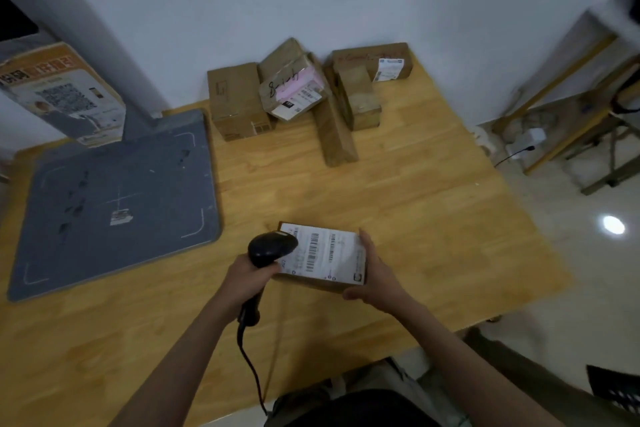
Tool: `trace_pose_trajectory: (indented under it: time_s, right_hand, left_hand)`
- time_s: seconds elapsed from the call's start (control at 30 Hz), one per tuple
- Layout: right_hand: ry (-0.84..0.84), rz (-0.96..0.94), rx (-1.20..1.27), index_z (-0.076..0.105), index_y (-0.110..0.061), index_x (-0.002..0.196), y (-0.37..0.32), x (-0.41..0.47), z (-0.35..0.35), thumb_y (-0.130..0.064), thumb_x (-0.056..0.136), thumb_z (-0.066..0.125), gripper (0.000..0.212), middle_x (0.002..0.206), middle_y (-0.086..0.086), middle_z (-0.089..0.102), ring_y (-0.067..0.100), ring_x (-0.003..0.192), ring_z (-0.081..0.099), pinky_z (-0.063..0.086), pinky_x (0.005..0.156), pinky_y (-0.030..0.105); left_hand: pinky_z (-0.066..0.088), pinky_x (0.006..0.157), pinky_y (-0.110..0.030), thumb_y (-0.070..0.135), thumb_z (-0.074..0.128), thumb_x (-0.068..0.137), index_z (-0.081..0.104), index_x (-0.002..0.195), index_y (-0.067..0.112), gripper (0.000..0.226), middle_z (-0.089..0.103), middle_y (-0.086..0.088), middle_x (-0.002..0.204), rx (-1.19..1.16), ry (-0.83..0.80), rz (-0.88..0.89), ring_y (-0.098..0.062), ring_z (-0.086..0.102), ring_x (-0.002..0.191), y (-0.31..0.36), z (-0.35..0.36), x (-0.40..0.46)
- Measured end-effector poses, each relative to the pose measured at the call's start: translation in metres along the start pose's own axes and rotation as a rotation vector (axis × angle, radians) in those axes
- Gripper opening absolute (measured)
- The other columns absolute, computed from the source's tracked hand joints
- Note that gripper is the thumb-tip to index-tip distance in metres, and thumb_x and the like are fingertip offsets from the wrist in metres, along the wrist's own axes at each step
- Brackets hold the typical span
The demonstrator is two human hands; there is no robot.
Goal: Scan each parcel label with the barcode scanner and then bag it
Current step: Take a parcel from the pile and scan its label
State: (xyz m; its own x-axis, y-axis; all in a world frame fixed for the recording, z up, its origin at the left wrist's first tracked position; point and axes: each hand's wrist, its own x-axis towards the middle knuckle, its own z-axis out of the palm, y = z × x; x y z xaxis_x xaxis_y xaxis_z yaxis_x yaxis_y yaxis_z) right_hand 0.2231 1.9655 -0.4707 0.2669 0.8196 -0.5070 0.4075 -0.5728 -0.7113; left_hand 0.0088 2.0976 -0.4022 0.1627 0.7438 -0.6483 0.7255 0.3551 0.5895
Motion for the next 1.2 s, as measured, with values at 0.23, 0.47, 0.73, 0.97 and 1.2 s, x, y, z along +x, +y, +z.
trace_pose_trajectory:
  time_s: [0.23,0.47,0.73,0.97,1.2]
  right_hand:
    - [0.177,0.066,0.322,0.011,-0.026,0.157,0.007,-0.069,0.003,-0.023,0.073,0.089,0.115,0.145,-0.009,0.045,0.022,0.124,0.055,0.056,0.092,0.044]
    - [0.415,0.049,0.370,0.023,-0.025,0.155,0.022,-0.159,0.002,-0.020,0.073,0.088,0.105,0.131,-0.015,0.045,0.012,0.122,0.047,0.047,0.100,0.037]
    - [0.698,0.219,0.516,0.034,-0.036,0.141,0.092,-0.280,0.000,-0.028,0.070,0.090,0.091,0.127,-0.020,0.053,0.012,0.125,0.053,0.050,0.101,0.037]
    - [0.833,0.349,0.671,0.028,-0.033,0.151,0.159,-0.366,0.019,-0.029,0.071,0.090,0.102,0.131,-0.019,0.053,0.011,0.126,0.054,0.052,0.102,0.046]
    - [0.916,0.547,0.828,0.027,-0.030,0.152,0.240,-0.433,0.049,-0.034,0.071,0.090,0.102,0.139,-0.007,0.053,0.016,0.125,0.055,0.053,0.101,0.049]
  left_hand:
    - [0.044,0.063,-0.030,0.025,0.073,0.083,0.071,0.084,0.014,0.012,0.070,-0.006,0.080,0.104,0.008,0.150,-0.022,0.065,0.078,-0.010,0.019,-0.027]
    - [0.045,0.062,-0.030,0.022,0.074,0.084,0.072,0.080,0.011,0.012,0.068,-0.006,0.071,0.162,-0.116,0.354,-0.020,0.064,0.071,-0.013,0.041,-0.073]
    - [0.052,0.066,-0.036,0.023,0.076,0.083,0.074,0.083,0.014,0.009,0.072,-0.006,0.076,0.319,-0.388,0.541,-0.017,0.066,0.072,0.008,0.126,-0.142]
    - [0.057,0.070,-0.036,0.022,0.078,0.079,0.073,0.083,0.015,0.009,0.071,-0.002,0.075,0.444,-0.527,0.566,-0.020,0.068,0.075,0.001,0.215,-0.192]
    - [0.057,0.078,-0.040,0.023,0.078,0.080,0.071,0.080,0.022,0.006,0.073,0.003,0.078,0.561,-0.668,0.560,-0.012,0.069,0.078,-0.029,0.312,-0.235]
